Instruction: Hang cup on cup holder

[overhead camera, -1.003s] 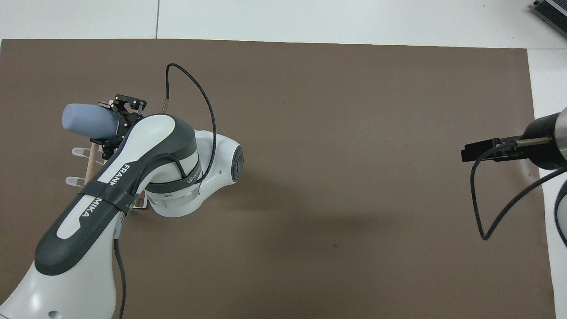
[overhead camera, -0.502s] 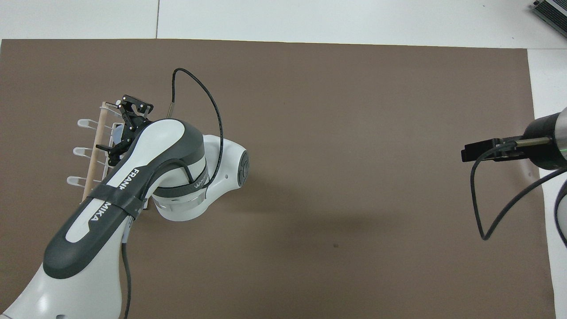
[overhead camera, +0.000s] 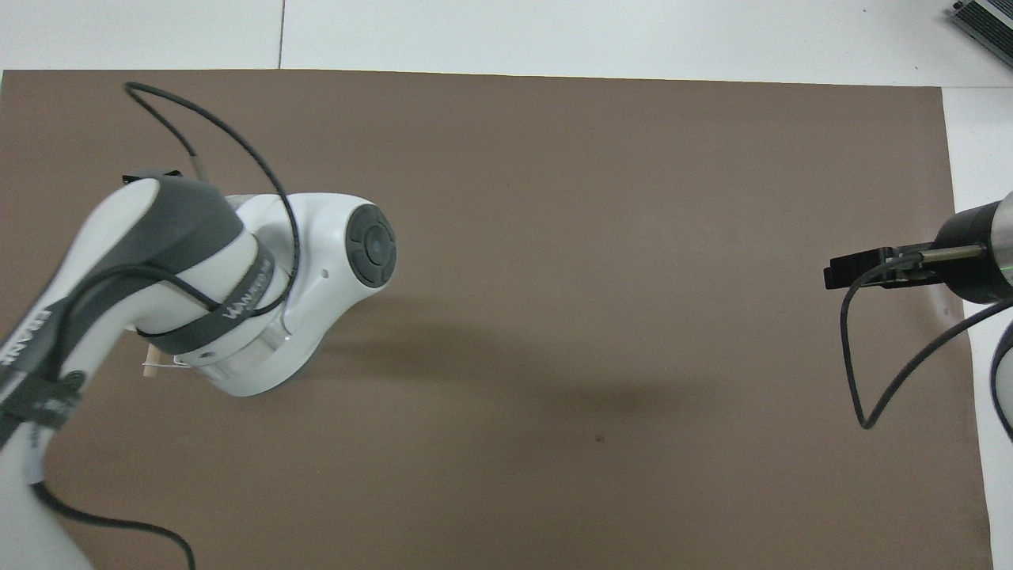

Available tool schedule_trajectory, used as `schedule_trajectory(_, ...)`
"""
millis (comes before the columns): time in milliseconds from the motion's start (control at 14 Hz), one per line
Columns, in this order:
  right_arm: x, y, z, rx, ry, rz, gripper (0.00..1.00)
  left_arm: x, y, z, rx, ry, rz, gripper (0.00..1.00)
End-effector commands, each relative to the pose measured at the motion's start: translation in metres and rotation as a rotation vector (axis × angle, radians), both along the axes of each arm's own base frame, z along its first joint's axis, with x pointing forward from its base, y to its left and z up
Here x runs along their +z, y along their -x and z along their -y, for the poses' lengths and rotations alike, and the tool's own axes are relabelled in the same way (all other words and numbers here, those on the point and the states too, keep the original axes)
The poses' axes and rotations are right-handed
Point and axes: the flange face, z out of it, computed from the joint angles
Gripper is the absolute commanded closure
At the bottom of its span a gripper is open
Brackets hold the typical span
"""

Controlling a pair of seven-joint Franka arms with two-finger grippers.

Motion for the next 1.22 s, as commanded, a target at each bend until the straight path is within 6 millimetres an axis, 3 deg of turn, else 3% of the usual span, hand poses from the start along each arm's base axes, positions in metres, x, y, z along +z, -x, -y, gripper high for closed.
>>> schedule_trajectory(0, 0.001, 0.006, 0.003, 0.017, 0.015, 0.003, 0.00, 0.034, -0.005, -0.026, 0.192, 0.167, 0.061, 0.00)
schedule_trajectory(215, 0.000, 0.006, 0.004, 0.014, 0.014, 0.002, 0.00, 0.067, 0.001, -0.076, 0.347, 0.407, 0.062, 0.00)
schedule_trajectory(502, 0.001, 0.006, 0.004, 0.016, 0.015, 0.003, 0.00, 0.072, 0.008, -0.127, 0.559, 0.712, 0.015, 0.00)
schedule_trajectory(788, 0.001, 0.006, 0.004, 0.014, 0.014, 0.003, 0.00, 0.100, 0.015, -0.132, 0.599, 0.886, 0.038, 0.00)
schedule_trajectory(1147, 0.001, 0.006, 0.004, 0.014, 0.014, 0.004, 0.00, 0.134, 0.021, -0.129, 0.580, 0.947, 0.084, 0.00)
